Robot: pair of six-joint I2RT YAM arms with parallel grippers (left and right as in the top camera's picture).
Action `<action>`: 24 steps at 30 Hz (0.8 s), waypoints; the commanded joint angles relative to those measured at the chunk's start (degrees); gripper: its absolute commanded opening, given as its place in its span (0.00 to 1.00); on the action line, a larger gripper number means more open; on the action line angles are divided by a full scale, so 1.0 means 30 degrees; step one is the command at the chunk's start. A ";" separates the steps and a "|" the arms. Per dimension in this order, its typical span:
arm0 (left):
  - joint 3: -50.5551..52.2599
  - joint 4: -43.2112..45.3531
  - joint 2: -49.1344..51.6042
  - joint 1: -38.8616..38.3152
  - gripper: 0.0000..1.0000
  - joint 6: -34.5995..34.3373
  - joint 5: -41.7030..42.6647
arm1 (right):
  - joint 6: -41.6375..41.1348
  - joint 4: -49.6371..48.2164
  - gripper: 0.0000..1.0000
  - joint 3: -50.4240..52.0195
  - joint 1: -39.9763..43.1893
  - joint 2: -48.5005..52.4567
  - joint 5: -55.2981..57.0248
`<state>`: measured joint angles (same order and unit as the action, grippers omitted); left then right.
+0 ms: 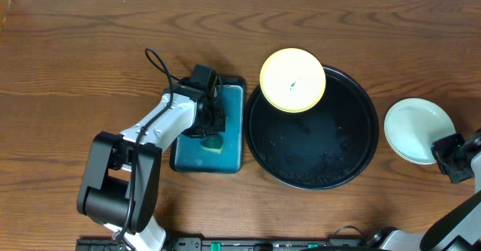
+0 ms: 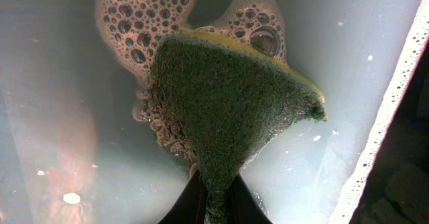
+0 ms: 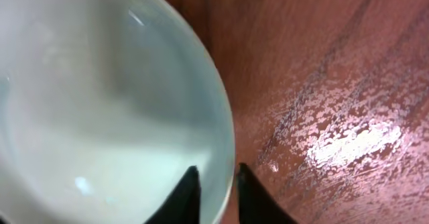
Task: Clean dirty plates on tray and stack at the side
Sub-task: 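Release the plate and move the right gripper to the yellow plate's rim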
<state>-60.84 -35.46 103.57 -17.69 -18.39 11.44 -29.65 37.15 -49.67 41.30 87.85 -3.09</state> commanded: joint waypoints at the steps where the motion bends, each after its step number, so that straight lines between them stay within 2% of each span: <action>1: 0.0517 -0.0160 0.1239 0.0029 0.08 -0.0124 -0.0605 | 0.0051 -0.0146 0.29 -0.0313 0.0131 0.0087 -0.0036; 3: 0.0517 -0.0160 0.1239 0.0029 0.08 -0.0124 -0.0605 | 0.0051 -0.0189 0.37 -0.0313 0.0131 0.0087 -0.0044; 8: 0.0517 -0.0160 0.1239 0.0029 0.08 -0.0124 -0.0605 | 0.0051 -0.0160 0.44 -0.0313 0.0080 0.0087 -0.0248; 14: 0.0517 -0.0160 0.1239 0.0029 0.08 -0.0124 -0.0605 | 0.1581 -0.0350 0.52 -0.0313 -0.0291 0.0087 -0.3242; 21: 0.0517 -0.0160 0.1239 0.0029 0.08 -0.0124 -0.0597 | 0.4022 -0.1188 0.49 -0.0350 -0.2033 0.0087 -0.7672; 24: 0.0517 -0.0168 0.1239 0.0029 0.08 -0.0124 -0.0597 | 0.4816 -0.0991 0.48 -0.0678 -0.3351 0.0080 -0.7992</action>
<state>-60.86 -35.46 103.57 -17.69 -18.39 11.44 -19.86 33.85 -49.89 34.44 87.85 -21.61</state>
